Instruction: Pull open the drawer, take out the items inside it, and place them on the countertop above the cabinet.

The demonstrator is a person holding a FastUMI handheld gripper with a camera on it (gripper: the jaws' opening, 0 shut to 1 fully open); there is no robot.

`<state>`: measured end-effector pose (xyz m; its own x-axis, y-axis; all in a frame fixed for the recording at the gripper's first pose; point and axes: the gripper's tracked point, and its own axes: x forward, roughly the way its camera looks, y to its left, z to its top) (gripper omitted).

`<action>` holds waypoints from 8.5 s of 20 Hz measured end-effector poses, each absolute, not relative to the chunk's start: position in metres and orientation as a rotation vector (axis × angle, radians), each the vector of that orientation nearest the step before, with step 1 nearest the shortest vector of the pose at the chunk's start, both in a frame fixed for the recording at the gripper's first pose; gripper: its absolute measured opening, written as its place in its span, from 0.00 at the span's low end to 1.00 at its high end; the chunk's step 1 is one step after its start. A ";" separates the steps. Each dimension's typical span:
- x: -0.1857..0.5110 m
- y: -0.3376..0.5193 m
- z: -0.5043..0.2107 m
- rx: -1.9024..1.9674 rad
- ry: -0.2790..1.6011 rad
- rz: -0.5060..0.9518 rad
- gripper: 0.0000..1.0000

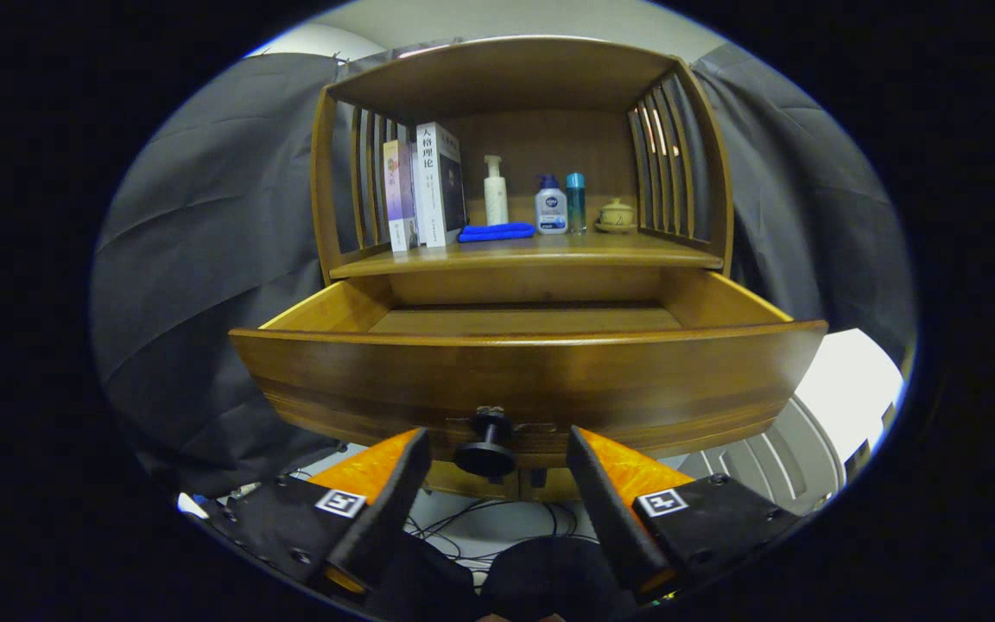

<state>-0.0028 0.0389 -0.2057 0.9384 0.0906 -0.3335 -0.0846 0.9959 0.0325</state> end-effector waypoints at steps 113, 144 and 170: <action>0.337 0.037 -0.111 0.310 0.890 0.186 0.36; 0.009 0.035 -0.059 0.061 -0.043 0.091 0.98; 0.024 0.036 -0.219 0.098 0.254 -0.021 0.98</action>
<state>0.0241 0.0360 -0.2191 0.9677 -0.0087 -0.2520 0.0335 0.9950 0.0942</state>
